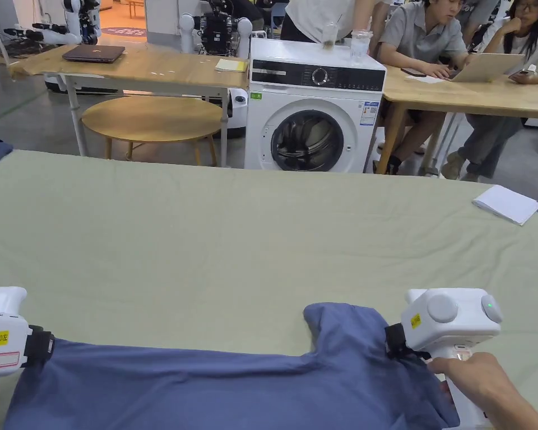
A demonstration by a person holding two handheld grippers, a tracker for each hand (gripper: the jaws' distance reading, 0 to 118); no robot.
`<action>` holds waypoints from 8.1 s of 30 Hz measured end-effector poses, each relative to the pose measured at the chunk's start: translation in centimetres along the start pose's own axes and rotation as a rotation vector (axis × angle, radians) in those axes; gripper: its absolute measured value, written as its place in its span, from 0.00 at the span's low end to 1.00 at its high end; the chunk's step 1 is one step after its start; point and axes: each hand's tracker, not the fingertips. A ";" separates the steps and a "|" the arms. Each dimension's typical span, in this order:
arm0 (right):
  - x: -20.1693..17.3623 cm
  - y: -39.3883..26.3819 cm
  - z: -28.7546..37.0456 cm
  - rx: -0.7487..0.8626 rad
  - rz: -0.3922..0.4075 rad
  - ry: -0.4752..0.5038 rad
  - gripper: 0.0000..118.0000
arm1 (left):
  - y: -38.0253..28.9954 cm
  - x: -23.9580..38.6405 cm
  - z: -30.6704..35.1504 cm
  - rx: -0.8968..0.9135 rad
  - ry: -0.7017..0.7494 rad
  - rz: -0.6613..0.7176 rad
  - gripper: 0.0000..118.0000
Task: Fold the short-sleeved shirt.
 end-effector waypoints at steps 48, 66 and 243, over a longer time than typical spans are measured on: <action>0.7 -31.6 16.2 0.118 -0.027 -0.010 0.00 | -22.1 -2.3 11.1 -0.072 -0.031 -0.021 0.00; -4.4 -27.2 21.9 0.479 0.007 -0.170 0.45 | -16.6 2.5 14.9 0.264 -0.039 -0.014 0.31; -17.1 -25.5 20.5 0.802 0.058 -0.003 0.00 | -14.6 0.0 8.3 -0.118 -0.541 0.355 0.11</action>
